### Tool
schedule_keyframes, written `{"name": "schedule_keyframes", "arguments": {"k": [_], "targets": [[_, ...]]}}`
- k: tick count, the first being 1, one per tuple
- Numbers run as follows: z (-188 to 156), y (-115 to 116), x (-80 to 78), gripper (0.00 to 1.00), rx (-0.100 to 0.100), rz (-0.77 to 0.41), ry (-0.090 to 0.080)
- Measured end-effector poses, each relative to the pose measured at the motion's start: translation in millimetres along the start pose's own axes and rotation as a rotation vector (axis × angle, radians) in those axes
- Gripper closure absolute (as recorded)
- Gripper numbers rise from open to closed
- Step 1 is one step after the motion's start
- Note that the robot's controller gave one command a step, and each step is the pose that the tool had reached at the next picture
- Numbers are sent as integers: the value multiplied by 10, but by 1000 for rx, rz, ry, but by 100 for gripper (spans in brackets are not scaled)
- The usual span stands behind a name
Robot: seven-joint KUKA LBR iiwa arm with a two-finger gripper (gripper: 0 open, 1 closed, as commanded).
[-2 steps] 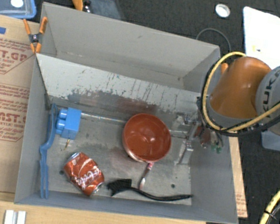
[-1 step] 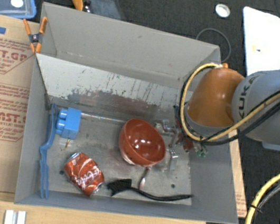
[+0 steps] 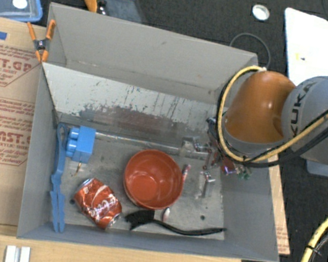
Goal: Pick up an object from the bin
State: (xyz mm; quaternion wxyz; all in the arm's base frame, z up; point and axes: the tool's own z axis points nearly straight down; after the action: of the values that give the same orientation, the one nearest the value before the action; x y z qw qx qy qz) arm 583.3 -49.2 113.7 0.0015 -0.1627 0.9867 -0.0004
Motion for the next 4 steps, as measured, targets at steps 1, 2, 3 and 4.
{"name": "schedule_keyframes", "arguments": {"k": [1,2,3,4], "targets": [[364,-18,-10,0,-3,46,0],[433,266,269,0,3,-214,-6],[441,36,803,100,-3,-586,-1],[440,37,802,100,-3,-586,-1]]}}
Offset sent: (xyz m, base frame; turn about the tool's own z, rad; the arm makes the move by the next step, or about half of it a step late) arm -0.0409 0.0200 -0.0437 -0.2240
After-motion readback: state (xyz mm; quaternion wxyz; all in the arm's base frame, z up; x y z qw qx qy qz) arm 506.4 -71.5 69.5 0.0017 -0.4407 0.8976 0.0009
